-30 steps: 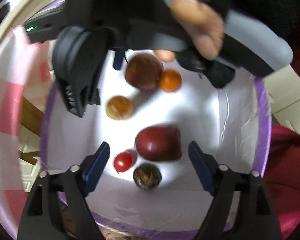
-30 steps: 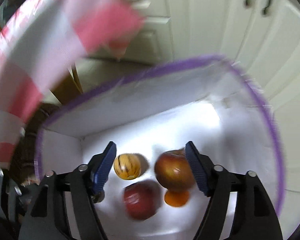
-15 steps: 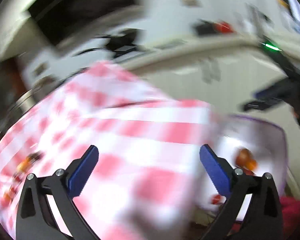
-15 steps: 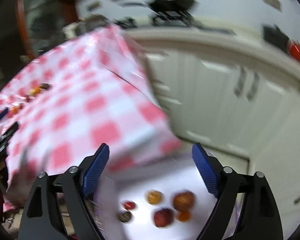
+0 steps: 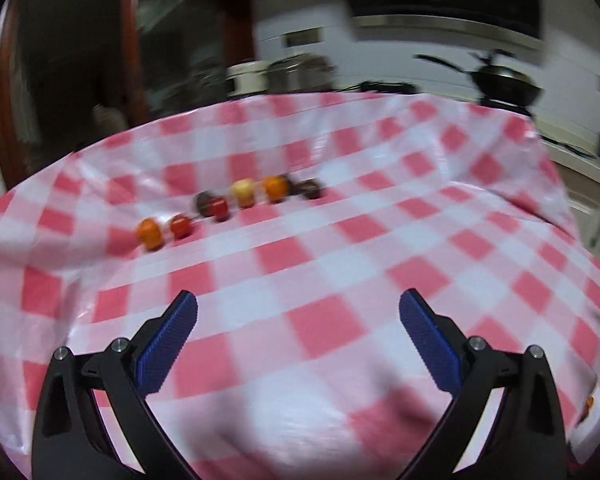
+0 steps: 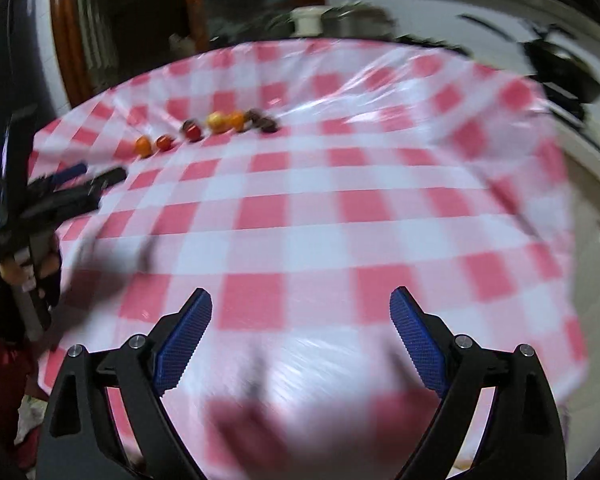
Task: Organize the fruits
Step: 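Move both tools back over the fruits on the table, then grasp a dark dried fruit with the right tool while the left tool grasps a red tomato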
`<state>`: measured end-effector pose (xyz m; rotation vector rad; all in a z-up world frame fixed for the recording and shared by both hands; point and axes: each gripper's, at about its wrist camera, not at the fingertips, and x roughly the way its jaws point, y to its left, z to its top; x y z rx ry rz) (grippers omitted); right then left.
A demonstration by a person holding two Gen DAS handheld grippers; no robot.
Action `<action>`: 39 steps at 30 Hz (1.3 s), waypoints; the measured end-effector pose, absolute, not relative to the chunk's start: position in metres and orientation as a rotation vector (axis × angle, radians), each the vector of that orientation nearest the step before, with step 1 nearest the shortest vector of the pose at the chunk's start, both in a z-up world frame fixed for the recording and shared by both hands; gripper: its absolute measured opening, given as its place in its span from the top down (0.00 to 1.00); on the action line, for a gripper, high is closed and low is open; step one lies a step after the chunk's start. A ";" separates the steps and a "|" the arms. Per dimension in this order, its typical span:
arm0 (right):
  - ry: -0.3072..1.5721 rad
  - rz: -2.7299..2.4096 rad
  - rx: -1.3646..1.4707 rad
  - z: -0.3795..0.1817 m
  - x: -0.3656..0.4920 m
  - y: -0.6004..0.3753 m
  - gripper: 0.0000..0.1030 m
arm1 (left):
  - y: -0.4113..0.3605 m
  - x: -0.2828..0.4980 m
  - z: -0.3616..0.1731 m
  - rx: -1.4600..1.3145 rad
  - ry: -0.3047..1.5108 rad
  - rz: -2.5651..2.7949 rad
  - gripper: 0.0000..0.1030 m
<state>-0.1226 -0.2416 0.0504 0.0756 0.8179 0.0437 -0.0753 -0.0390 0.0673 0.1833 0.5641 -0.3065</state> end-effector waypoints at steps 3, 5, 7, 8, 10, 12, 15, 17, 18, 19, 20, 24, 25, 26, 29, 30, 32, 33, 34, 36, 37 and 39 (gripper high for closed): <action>0.824 0.061 0.095 0.037 -0.089 -0.223 0.14 | -0.018 -0.051 0.068 0.171 0.580 -0.246 0.02; 0.812 0.064 0.119 0.031 -0.062 -0.216 0.14 | -0.009 -0.028 0.069 0.167 0.578 -0.199 0.02; 0.800 0.052 0.130 0.026 -0.038 -0.213 0.14 | 0.002 -0.004 0.067 0.134 0.564 -0.142 0.02; 0.796 0.041 0.141 0.023 -0.019 -0.213 0.14 | 0.006 0.004 0.067 0.118 0.563 -0.129 0.02; 0.800 0.028 0.170 0.023 0.012 -0.216 0.14 | 0.015 0.028 0.063 0.051 0.579 -0.104 0.02; 0.779 0.016 0.191 0.026 0.045 -0.217 0.14 | 0.021 0.052 0.057 -0.013 0.600 -0.093 0.02; 0.783 -0.005 0.178 0.027 0.099 -0.214 0.15 | 0.023 0.076 0.056 -0.072 0.593 -0.090 0.02; 0.808 -0.009 0.171 0.025 0.133 -0.210 0.15 | 0.021 0.089 0.059 -0.098 0.570 -0.108 0.02; 0.824 -0.009 0.153 0.023 0.154 -0.206 0.15 | 0.020 0.093 0.060 -0.104 0.563 -0.116 0.02; 0.837 -0.004 0.143 0.022 0.168 -0.204 0.15 | 0.019 0.096 0.060 -0.115 0.557 -0.126 0.02; 0.849 0.005 0.138 0.020 0.178 -0.202 0.17 | 0.019 0.100 0.060 -0.139 0.557 -0.140 0.02; 0.892 0.033 0.101 0.014 0.223 -0.199 0.26 | 0.025 0.100 0.051 -0.175 0.589 -0.188 0.02; 0.897 0.037 0.098 0.013 0.230 -0.200 0.28 | 0.025 0.097 0.050 -0.152 0.581 -0.189 0.02; 0.901 0.043 0.099 0.012 0.236 -0.201 0.28 | 0.025 0.095 0.049 -0.127 0.570 -0.178 0.02; 0.912 0.060 0.093 0.010 0.252 -0.204 0.31 | 0.031 0.098 0.047 -0.142 0.572 -0.169 0.02; 0.919 0.067 0.081 0.009 0.255 -0.202 0.32 | 0.034 0.099 0.046 -0.152 0.579 -0.162 0.02; 0.920 0.078 0.046 0.009 0.259 -0.197 0.32 | 0.038 0.101 0.044 -0.170 0.586 -0.146 0.02; 0.923 0.075 0.017 0.008 0.260 -0.194 0.35 | 0.040 0.102 0.043 -0.179 0.590 -0.128 0.02; 0.922 0.069 -0.005 0.008 0.260 -0.191 0.38 | 0.042 0.103 0.041 -0.184 0.594 -0.117 0.02; 0.912 0.066 -0.023 0.008 0.259 -0.189 0.49 | 0.045 0.103 0.040 -0.199 0.598 -0.103 0.02; 0.906 0.070 -0.028 0.008 0.258 -0.189 0.53 | 0.047 0.103 0.039 -0.205 0.597 -0.090 0.02; 0.896 0.062 -0.032 0.009 0.257 -0.191 0.60 | 0.051 0.104 0.038 -0.221 0.602 -0.073 0.02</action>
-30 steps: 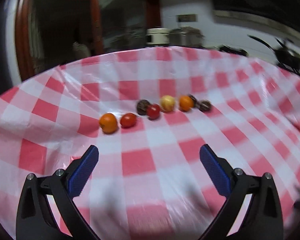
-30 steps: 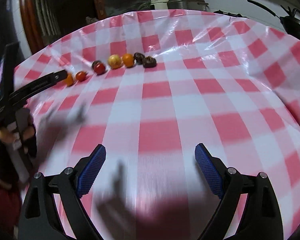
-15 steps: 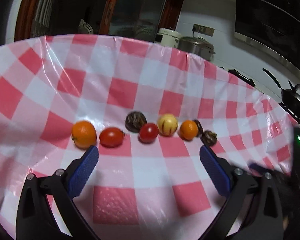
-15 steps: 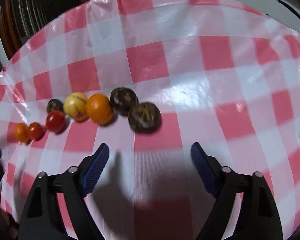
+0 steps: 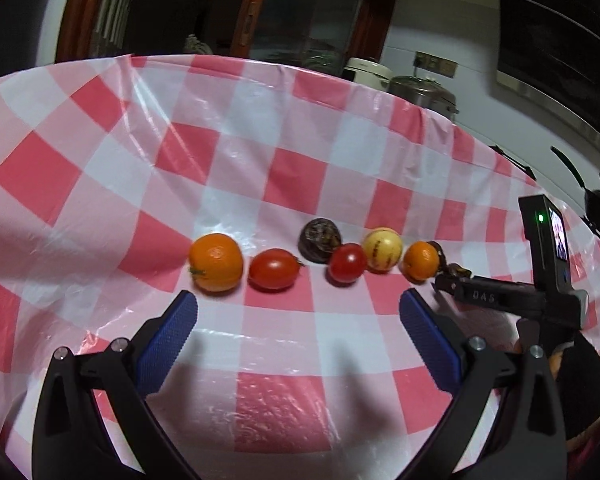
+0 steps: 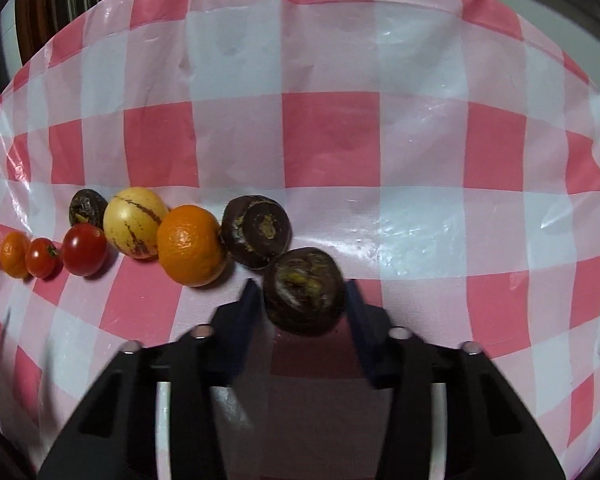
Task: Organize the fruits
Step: 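Grasp a dark dried fruit with the right tool while the left tool grasps a red tomato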
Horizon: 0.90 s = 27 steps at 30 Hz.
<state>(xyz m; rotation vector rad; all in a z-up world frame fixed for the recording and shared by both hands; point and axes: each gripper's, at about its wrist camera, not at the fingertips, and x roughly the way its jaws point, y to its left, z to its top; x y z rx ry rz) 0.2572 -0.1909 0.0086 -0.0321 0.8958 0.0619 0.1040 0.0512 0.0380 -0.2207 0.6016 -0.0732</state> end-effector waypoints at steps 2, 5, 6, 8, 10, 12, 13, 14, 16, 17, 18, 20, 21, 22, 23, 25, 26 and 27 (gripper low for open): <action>0.890 0.064 -0.016 0.008 0.257 -0.195 0.60 | 0.056 0.105 0.036 -0.234 0.610 -0.055 0.02; 0.867 0.101 0.064 0.009 0.253 -0.209 0.60 | 0.064 0.107 0.033 -0.272 0.628 -0.034 0.02; 0.865 0.107 0.091 0.009 0.253 -0.214 0.60 | 0.065 0.107 0.033 -0.270 0.627 -0.026 0.02; 0.866 0.122 0.150 0.006 0.252 -0.225 0.60 | 0.067 0.107 0.034 -0.247 0.621 0.000 0.02; 0.864 0.142 0.195 0.004 0.254 -0.234 0.60 | 0.072 0.110 0.033 -0.245 0.634 0.022 0.02; 0.865 0.160 0.238 0.002 0.256 -0.243 0.60 | 0.076 0.115 0.029 -0.266 0.668 0.010 0.02; 0.864 0.163 0.250 0.001 0.257 -0.246 0.60 | 0.076 0.117 0.028 -0.263 0.677 0.009 0.02; 0.863 0.169 0.265 0.000 0.258 -0.250 0.60 | 0.075 0.117 0.028 -0.256 0.681 0.007 0.02; 0.863 0.172 0.272 -0.001 0.260 -0.255 0.60 | 0.066 0.117 0.028 -0.207 0.678 -0.009 0.02; 0.864 0.173 0.272 -0.001 0.259 -0.256 0.60 | 0.059 0.117 0.030 -0.169 0.672 -0.031 0.02; 0.863 0.175 0.274 -0.002 0.258 -0.257 0.60 | 0.053 0.117 0.031 -0.145 0.665 -0.058 0.02; 0.861 0.177 0.281 -0.001 0.254 -0.263 0.60 | 0.039 0.123 0.033 -0.061 0.655 -0.086 0.02; 0.861 0.177 0.281 -0.001 0.254 -0.258 0.60 | 0.033 0.128 0.035 -0.027 0.654 -0.100 0.02; 0.861 0.177 0.281 -0.001 0.254 -0.261 0.60 | 0.028 0.136 0.036 -0.001 0.663 -0.129 0.02; 0.861 0.177 0.282 0.001 0.251 -0.262 0.60 | 0.023 0.146 0.038 0.031 0.677 -0.155 0.02; 0.861 0.177 0.283 0.004 0.250 -0.268 0.60 | 0.016 0.164 0.038 0.101 0.700 -0.179 0.02; 0.861 0.177 0.283 0.004 0.251 -0.268 0.60 | 0.012 0.176 0.036 0.148 0.736 -0.215 0.02; 0.862 0.177 0.281 0.003 0.251 -0.269 0.60 | 0.011 0.184 0.035 0.178 0.760 -0.244 0.02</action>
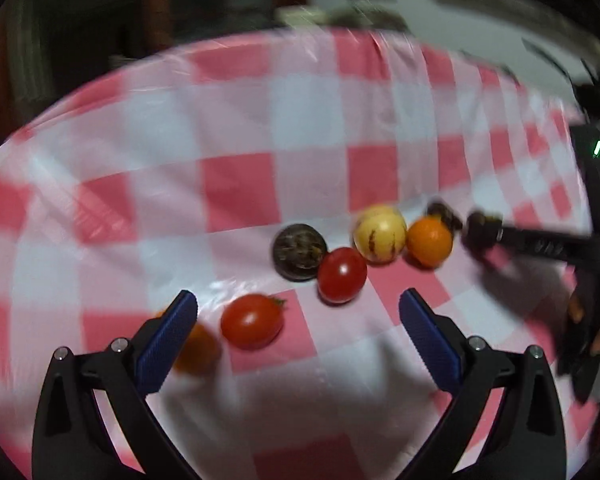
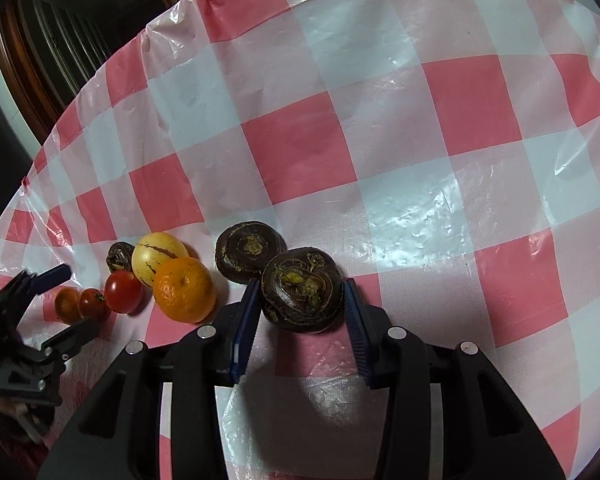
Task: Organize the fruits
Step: 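Grasp a dark dried fruit with the right tool while the left tool grasps a red tomato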
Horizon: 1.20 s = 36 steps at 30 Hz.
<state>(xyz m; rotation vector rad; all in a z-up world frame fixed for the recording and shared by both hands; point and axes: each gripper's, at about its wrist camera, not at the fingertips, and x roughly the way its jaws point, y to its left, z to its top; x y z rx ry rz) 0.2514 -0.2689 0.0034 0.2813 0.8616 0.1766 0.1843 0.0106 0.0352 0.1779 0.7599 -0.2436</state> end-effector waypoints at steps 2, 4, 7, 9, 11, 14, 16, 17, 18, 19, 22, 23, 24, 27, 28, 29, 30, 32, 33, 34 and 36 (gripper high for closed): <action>0.863 0.175 0.277 -0.001 0.254 -0.258 0.60 | 0.010 0.196 0.034 0.242 0.785 -0.286 0.02; 0.863 0.174 0.275 -0.001 0.255 -0.256 0.60 | 0.014 0.208 0.030 0.297 0.835 -0.355 0.03; 0.866 0.169 0.265 -0.001 0.257 -0.248 0.60 | 0.023 0.221 0.019 0.328 0.898 -0.423 0.12; 0.866 0.168 0.263 -0.001 0.257 -0.248 0.60 | 0.025 0.225 0.011 0.338 0.930 -0.457 0.19; 0.867 0.167 0.258 0.000 0.257 -0.248 0.60 | 0.021 0.225 0.007 0.386 0.927 -0.474 0.28; 0.867 0.168 0.259 0.002 0.257 -0.248 0.60 | 0.021 0.228 0.004 0.372 0.946 -0.500 0.33; 0.866 0.170 0.260 0.002 0.257 -0.248 0.59 | 0.023 0.226 0.006 0.380 0.937 -0.495 0.44; 0.865 0.171 0.263 0.001 0.256 -0.249 0.59 | 0.023 0.225 0.007 0.385 0.935 -0.490 0.57; 0.865 0.171 0.263 0.001 0.256 -0.249 0.59 | 0.024 0.224 0.008 0.386 0.933 -0.483 0.64; 0.864 0.175 0.270 0.001 0.255 -0.251 0.59 | 0.025 0.223 0.009 0.378 0.937 -0.486 0.66; 0.860 0.184 0.291 -0.002 0.256 -0.255 0.59 | 0.021 0.215 0.010 0.362 0.927 -0.468 0.67; 0.861 0.182 0.287 -0.002 0.256 -0.256 0.59 | 0.017 0.210 0.012 0.346 0.927 -0.474 0.67; 0.861 0.181 0.285 -0.002 0.256 -0.257 0.59 | 0.011 0.204 0.015 0.309 0.929 -0.501 0.67; 0.861 0.180 0.283 -0.002 0.256 -0.257 0.59 | -0.006 0.175 0.013 0.247 0.934 -0.562 0.67; 0.862 0.180 0.281 -0.002 0.256 -0.257 0.59 | -0.012 0.167 0.009 0.271 0.934 -0.543 0.67; 0.862 0.180 0.283 -0.002 0.257 -0.257 0.59 | -0.016 0.159 0.008 0.291 0.905 -0.498 0.67; 0.862 0.179 0.281 -0.002 0.257 -0.257 0.59 | -0.017 0.158 0.008 0.278 0.905 -0.488 0.67; 0.862 0.178 0.279 -0.002 0.256 -0.257 0.59 | -0.015 0.154 0.007 0.264 0.900 -0.478 0.64; 0.861 0.178 0.279 -0.002 0.256 -0.257 0.59 | -0.016 0.153 0.005 0.276 0.897 -0.462 0.63; 0.861 0.177 0.278 -0.002 0.256 -0.257 0.59 | -0.015 0.151 0.002 0.285 0.900 -0.449 0.56; 0.861 0.178 0.279 -0.002 0.256 -0.257 0.59 | -0.013 0.149 0.000 0.285 0.889 -0.424 0.33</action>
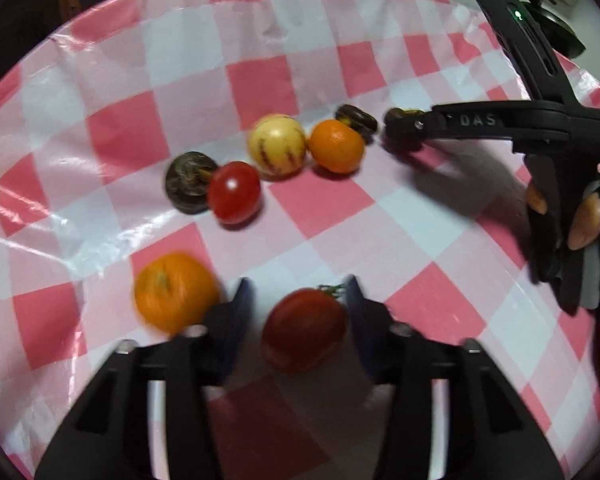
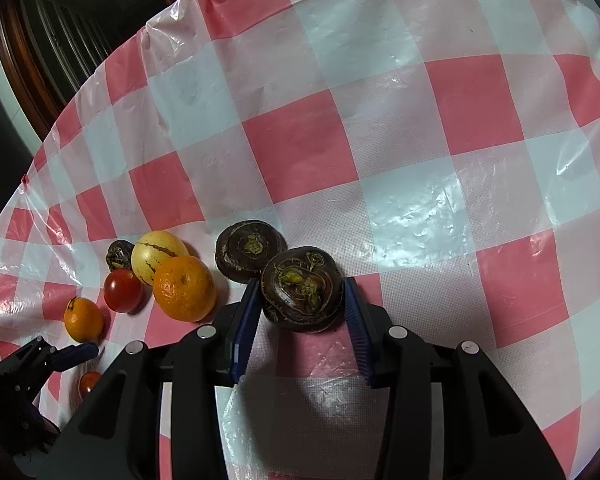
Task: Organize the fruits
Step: 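Grasp a dark dried fruit with the right tool while the left tool grasps a red tomato, then carry the dried fruit and the red tomato over to the white box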
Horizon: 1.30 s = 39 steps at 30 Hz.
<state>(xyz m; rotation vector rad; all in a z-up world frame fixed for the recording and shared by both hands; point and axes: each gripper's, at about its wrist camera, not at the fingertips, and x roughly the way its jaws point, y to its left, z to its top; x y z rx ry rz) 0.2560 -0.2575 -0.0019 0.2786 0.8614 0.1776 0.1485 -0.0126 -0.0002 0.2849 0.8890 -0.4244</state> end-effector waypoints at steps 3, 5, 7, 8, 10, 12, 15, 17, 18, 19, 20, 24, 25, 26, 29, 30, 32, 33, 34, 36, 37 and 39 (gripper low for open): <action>0.862 0.177 0.278 -0.001 0.255 -0.256 0.59 | -0.008 0.147 -0.003 0.264 0.894 -0.416 0.30; 0.862 0.177 0.278 -0.001 0.256 -0.257 0.59 | -0.006 0.148 -0.004 0.239 0.899 -0.427 0.36; 0.862 0.176 0.277 -0.001 0.256 -0.257 0.59 | -0.004 0.147 0.001 0.235 0.890 -0.430 0.62; 0.861 0.177 0.280 -0.001 0.256 -0.257 0.59 | -0.005 0.146 0.002 0.247 0.889 -0.425 0.65; 0.861 0.178 0.281 -0.002 0.256 -0.257 0.59 | -0.007 0.143 0.002 0.257 0.878 -0.415 0.66; 0.860 0.181 0.283 -0.002 0.256 -0.257 0.59 | -0.005 0.134 0.007 0.236 0.872 -0.394 0.66; 0.860 0.183 0.288 -0.002 0.257 -0.258 0.60 | 0.003 0.109 0.018 0.156 0.819 -0.315 0.66; 0.858 0.186 0.296 -0.002 0.256 -0.260 0.60 | 0.013 0.090 0.022 0.058 0.789 -0.234 0.66; 0.856 0.188 0.302 -0.002 0.256 -0.261 0.60 | 0.017 0.081 0.023 0.017 0.774 -0.202 0.66; 0.854 0.190 0.309 -0.002 0.256 -0.262 0.60 | 0.020 0.071 0.024 -0.031 0.760 -0.180 0.66; 0.852 0.196 0.319 -0.002 0.256 -0.264 0.60 | 0.021 0.067 0.025 -0.055 0.756 -0.177 0.66; 0.843 0.209 0.346 -0.003 0.257 -0.269 0.60 | 0.015 0.056 0.037 -0.083 0.690 -0.203 0.65; 0.839 0.208 0.352 -0.003 0.257 -0.270 0.60 | 0.014 0.056 0.037 -0.067 0.675 -0.191 0.65; 0.835 0.206 0.359 -0.003 0.256 -0.272 0.60 | 0.017 0.057 0.036 -0.069 0.673 -0.187 0.65; 0.801 0.175 0.383 0.001 0.250 -0.279 0.60 | 0.033 0.064 0.032 -0.163 0.716 -0.197 0.65; 0.781 0.176 0.384 0.003 0.245 -0.280 0.60 | 0.039 0.067 0.030 -0.189 0.723 -0.193 0.65; 0.784 0.172 0.382 0.004 0.238 -0.279 0.60 | 0.046 0.065 0.029 -0.205 0.721 -0.180 0.65; 0.796 0.159 0.385 0.005 0.230 -0.278 0.60 | 0.050 0.066 0.027 -0.222 0.724 -0.175 0.65; 0.800 0.142 0.382 0.006 0.220 -0.275 0.60 | 0.052 0.066 0.026 -0.234 0.728 -0.175 0.65; 0.789 0.132 0.357 0.013 0.192 -0.263 0.60 | 0.055 0.067 0.026 -0.242 0.730 -0.166 0.65; 0.789 0.132 0.357 0.013 0.192 -0.263 0.60 | 0.055 0.067 0.026 -0.241 0.732 -0.166 0.65; 0.770 0.135 0.276 0.024 0.151 -0.234 0.60 | 0.054 0.066 0.027 -0.236 0.731 -0.169 0.65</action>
